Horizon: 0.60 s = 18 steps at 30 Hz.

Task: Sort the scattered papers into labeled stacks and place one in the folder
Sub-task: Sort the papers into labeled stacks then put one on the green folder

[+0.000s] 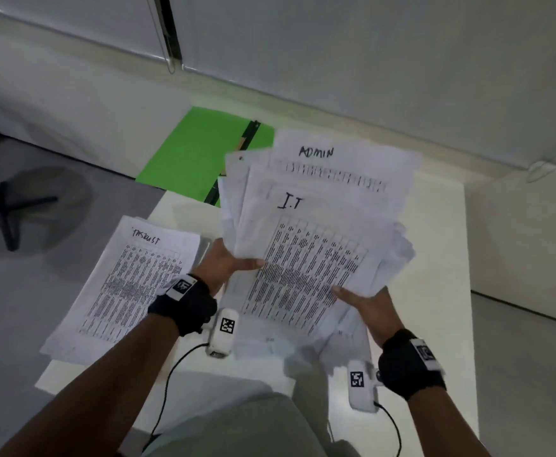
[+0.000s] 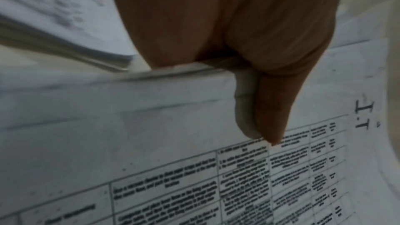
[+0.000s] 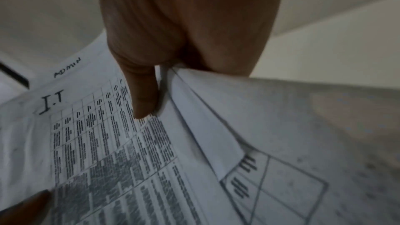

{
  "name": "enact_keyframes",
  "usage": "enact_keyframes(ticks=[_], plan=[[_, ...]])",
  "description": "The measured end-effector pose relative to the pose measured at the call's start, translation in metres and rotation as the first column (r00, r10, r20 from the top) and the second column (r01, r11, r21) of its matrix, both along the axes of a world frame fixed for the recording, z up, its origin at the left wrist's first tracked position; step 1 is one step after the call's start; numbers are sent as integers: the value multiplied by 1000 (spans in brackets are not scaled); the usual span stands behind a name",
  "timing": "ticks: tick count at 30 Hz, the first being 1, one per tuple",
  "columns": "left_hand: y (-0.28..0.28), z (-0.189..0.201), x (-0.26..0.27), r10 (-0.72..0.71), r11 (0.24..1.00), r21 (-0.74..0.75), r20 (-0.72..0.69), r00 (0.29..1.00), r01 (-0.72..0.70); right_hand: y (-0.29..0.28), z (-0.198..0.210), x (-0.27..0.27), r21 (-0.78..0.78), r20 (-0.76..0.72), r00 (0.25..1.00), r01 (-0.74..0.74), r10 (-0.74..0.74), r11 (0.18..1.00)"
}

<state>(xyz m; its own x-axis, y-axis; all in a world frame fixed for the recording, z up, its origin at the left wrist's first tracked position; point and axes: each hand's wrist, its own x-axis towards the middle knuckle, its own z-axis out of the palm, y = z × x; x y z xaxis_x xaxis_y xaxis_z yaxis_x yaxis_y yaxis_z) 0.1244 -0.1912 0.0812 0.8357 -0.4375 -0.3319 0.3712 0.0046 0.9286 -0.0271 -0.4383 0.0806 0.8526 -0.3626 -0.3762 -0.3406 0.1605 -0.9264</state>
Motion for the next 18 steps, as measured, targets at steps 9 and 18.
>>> enact_keyframes(ticks=[9, 18], plan=[[-3, 70, -5, 132, 976, -196, 173, 976, -97, 19, 71, -2, -33, 353, 927, 146, -126, 989], [6, 11, -17, 111, 994, 0, 153, 982, -112, 36, 19, -13, -85, 226, 969, 126, -104, 988]])
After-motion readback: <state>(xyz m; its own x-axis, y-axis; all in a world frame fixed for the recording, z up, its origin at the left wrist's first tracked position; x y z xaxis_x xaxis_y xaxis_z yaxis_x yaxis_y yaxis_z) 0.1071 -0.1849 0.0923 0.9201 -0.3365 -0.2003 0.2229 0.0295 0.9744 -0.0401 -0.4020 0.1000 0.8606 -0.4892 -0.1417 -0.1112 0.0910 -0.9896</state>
